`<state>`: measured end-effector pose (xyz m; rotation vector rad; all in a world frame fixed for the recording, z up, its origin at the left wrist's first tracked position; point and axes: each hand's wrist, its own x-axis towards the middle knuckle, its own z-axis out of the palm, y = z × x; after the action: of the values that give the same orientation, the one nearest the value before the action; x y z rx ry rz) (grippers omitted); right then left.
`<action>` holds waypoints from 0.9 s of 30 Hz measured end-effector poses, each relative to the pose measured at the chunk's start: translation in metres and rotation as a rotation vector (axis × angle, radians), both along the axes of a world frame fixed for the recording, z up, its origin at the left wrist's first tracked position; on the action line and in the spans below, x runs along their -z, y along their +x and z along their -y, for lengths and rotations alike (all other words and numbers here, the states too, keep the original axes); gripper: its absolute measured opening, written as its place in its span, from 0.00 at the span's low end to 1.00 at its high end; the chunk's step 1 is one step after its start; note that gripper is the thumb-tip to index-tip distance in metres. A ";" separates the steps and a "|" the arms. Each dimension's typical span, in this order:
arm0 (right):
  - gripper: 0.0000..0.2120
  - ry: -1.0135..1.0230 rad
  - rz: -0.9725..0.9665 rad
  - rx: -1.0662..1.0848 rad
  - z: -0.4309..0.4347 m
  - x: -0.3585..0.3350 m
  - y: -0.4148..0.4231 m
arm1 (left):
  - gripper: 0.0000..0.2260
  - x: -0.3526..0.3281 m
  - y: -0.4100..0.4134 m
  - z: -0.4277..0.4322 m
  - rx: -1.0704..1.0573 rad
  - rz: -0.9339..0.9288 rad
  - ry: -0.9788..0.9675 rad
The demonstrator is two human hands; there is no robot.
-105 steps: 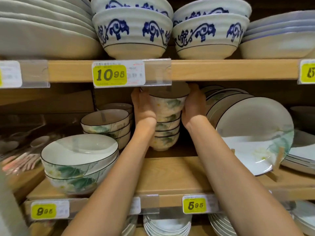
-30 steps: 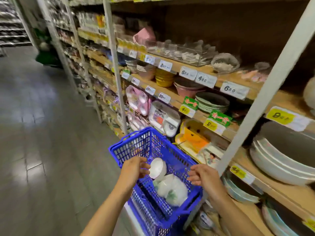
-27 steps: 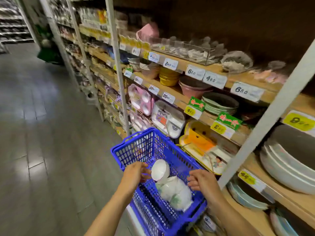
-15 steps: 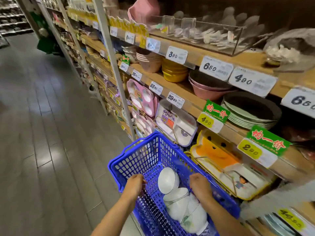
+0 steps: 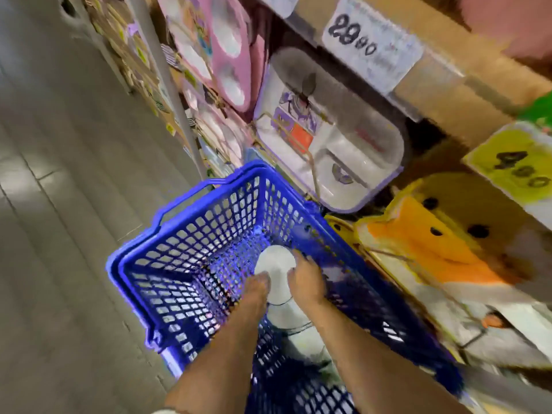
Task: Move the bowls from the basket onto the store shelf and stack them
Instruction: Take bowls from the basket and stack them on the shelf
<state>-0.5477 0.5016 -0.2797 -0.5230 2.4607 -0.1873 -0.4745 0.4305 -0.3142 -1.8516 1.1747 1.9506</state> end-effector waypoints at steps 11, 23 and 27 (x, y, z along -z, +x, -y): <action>0.24 0.086 -0.097 -0.071 0.002 -0.013 -0.002 | 0.26 -0.020 -0.016 0.001 -0.049 0.214 -0.065; 0.15 -0.649 0.133 0.357 0.005 -0.161 -0.008 | 0.20 -0.170 0.042 0.026 -0.194 -0.520 -0.467; 0.14 -0.834 0.181 0.396 0.007 -0.226 0.001 | 0.20 -0.236 0.039 0.029 -0.460 -0.724 -0.420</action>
<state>-0.5465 0.4944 -0.0541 -0.3121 2.1963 -1.3866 -0.4354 0.4011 -0.0783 -1.7459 1.5393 2.9952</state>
